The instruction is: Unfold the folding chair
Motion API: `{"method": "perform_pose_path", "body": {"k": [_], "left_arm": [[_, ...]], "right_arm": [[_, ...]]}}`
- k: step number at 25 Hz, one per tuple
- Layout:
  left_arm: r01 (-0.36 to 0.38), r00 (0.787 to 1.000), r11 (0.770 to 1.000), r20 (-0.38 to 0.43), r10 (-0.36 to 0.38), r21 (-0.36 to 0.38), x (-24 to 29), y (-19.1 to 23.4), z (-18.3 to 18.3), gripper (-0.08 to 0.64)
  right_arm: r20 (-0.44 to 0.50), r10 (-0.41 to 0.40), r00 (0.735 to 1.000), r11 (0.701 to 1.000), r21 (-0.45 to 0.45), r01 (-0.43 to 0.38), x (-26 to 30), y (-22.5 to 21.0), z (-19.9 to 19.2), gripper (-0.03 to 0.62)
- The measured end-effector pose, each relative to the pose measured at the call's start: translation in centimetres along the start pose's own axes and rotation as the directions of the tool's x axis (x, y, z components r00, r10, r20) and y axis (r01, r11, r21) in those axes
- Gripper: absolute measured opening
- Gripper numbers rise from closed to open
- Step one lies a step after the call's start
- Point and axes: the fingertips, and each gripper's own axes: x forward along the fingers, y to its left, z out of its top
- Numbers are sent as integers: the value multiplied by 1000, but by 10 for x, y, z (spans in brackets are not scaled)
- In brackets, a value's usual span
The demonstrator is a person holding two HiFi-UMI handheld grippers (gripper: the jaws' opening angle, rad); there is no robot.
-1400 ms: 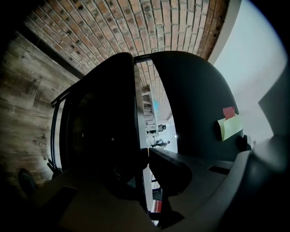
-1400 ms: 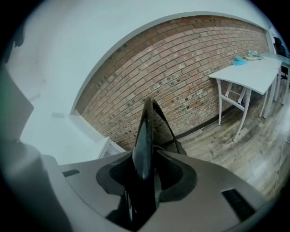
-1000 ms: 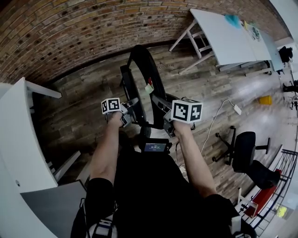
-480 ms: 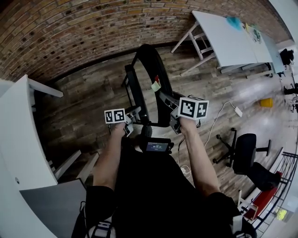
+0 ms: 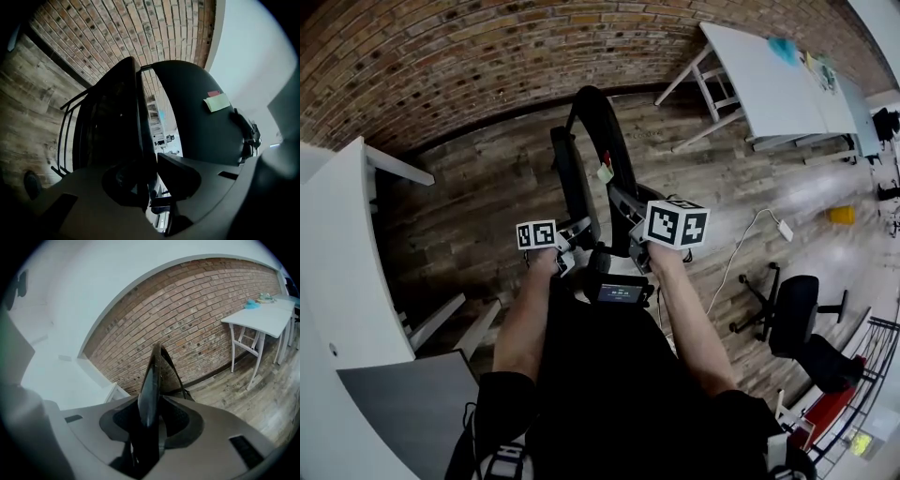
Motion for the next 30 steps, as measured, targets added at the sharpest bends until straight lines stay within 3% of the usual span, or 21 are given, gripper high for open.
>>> {"method": "perform_pose_path", "body": {"k": [3, 6, 11, 21, 26, 30], "left_arm": [[3, 999, 999, 34, -2, -33, 2, -2, -5, 97], [-10, 998, 1000, 59, 11, -21, 2, -2, -4, 97], [-24, 999, 1000, 29, 24, 12, 4, -2, -2, 97], [2, 995, 998, 99, 4, -63, -13, 11, 1, 94], [-102, 983, 993, 145, 108, -51, -37, 37, 2, 126], [-209, 967, 978, 145, 210, -23, -50, 53, 2, 137]], "right_arm": [[-9, 4, 1000, 1000, -15, -4, -5, -3, -1, 133], [-13, 8, 1000, 1000, -25, -8, -4, -5, 1, 133], [-14, 16, 1000, 1000, -9, -16, -2, -6, 1, 133], [-3, 73, 997, 996, 44, -73, -12, -35, 12, 140], [21, 68, 997, 997, 44, -69, -18, -65, 17, 124], [20, 70, 997, 997, 38, -71, -11, -57, 12, 120]]}}
